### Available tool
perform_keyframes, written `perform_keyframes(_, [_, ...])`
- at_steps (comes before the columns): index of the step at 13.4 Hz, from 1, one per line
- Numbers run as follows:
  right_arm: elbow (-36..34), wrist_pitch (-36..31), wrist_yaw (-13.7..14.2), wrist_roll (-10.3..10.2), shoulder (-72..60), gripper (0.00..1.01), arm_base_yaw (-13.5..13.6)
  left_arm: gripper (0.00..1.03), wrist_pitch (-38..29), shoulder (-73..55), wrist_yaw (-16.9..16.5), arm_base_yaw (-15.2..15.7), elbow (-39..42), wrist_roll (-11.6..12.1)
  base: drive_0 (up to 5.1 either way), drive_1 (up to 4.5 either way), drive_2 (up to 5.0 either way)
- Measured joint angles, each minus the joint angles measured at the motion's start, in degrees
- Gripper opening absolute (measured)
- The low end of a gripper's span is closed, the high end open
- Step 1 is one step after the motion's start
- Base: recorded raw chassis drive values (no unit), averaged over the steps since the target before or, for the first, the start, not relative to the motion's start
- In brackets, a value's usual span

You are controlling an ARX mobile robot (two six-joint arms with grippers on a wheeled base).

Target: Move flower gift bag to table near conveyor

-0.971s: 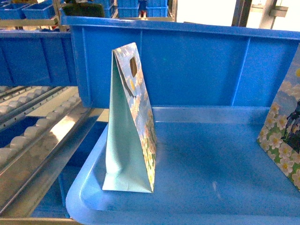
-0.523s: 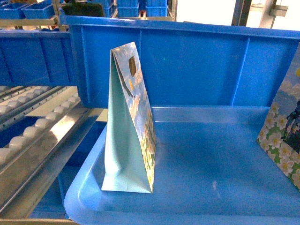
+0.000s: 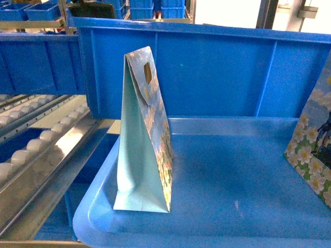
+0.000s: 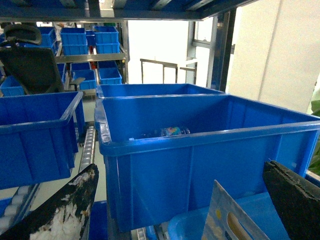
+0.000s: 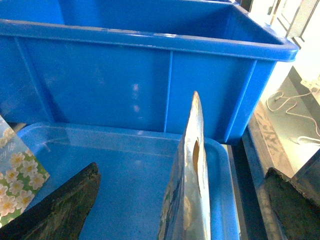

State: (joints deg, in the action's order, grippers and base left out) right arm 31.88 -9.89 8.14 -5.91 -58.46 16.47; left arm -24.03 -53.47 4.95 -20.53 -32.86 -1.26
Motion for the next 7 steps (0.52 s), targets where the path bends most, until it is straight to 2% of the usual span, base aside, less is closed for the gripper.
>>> perform_keyframes(5, [-1.6, -2.7, 0.0, -0.6, -5.3, 0.98, 0.3, 0.98, 0.0, 0.0, 0.0, 0.0, 0.0, 0.0, 0.0, 0.00, 0.0])
perform_keyframes(7, [-1.7, -3.7, 0.0, -0.7, -6.3, 0.97, -0.8, 0.98, 0.0, 0.0, 0.0, 0.0, 0.0, 0.0, 0.0, 0.00, 0.0])
